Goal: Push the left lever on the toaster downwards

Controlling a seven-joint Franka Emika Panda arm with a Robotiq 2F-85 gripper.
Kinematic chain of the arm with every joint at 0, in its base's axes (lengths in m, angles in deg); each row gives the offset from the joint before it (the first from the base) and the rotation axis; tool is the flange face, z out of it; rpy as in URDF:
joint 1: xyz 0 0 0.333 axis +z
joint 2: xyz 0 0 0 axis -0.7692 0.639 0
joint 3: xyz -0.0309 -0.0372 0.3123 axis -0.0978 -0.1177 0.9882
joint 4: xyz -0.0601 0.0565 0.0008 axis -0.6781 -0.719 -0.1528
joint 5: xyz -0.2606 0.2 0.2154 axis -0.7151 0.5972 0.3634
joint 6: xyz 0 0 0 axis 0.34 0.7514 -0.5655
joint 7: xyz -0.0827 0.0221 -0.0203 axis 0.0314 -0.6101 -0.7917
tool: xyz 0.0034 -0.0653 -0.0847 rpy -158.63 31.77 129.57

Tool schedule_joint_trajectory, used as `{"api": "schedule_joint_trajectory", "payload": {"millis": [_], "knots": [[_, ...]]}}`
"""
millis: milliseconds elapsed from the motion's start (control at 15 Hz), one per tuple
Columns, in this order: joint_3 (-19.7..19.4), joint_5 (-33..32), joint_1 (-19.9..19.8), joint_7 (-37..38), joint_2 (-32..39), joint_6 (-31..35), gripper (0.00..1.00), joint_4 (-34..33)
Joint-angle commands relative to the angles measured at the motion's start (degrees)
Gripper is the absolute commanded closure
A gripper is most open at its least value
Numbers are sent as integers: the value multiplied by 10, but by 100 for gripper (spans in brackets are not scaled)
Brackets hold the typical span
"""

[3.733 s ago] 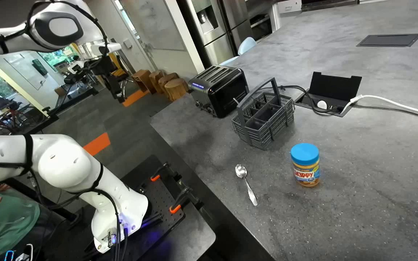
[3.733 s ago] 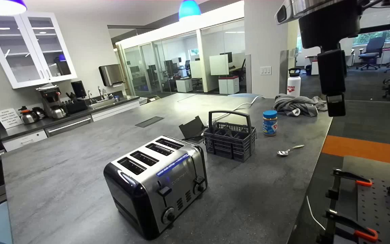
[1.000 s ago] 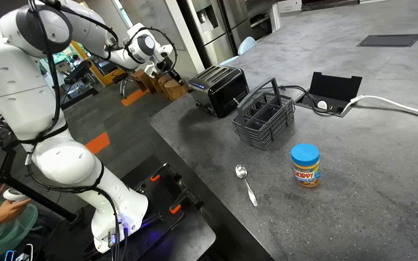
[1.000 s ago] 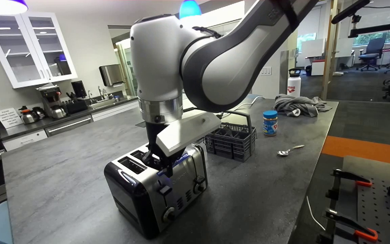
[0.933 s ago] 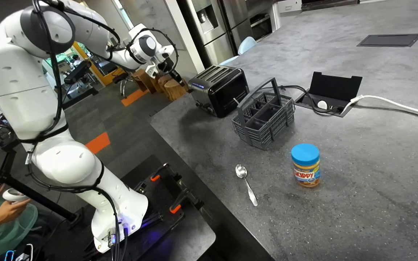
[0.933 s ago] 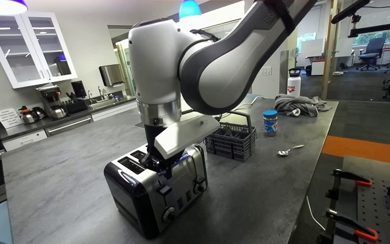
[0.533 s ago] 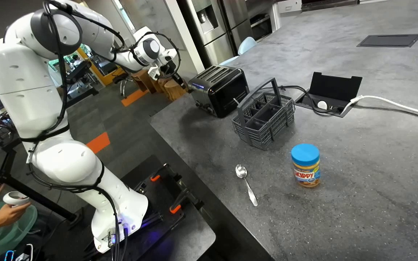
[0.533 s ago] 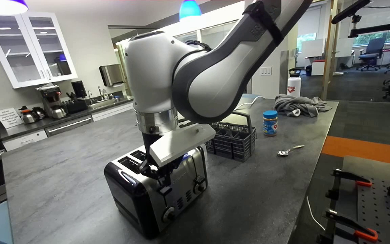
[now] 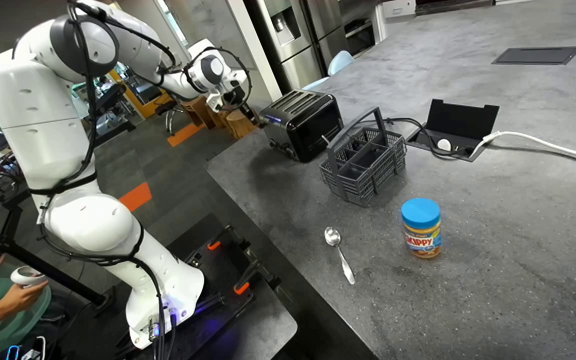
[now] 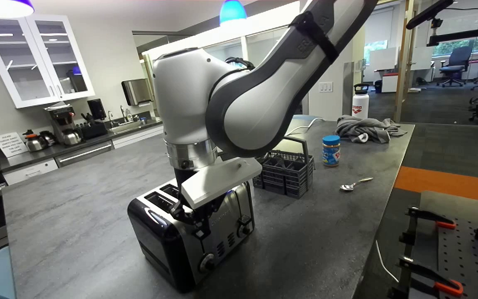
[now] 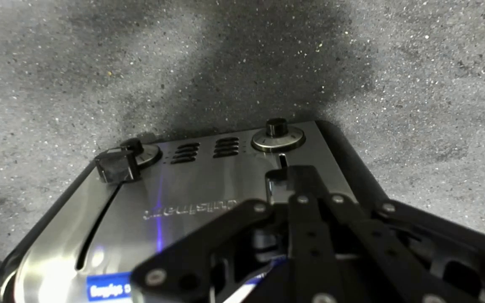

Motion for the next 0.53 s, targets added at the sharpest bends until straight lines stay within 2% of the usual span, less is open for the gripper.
{"api": "schedule_joint_trajectory", "payload": {"millis": [0, 467], "knots": [[-16, 11, 11, -14, 17, -3, 100, -23], [-25, 17, 12, -21, 42, 1, 100, -44]]}}
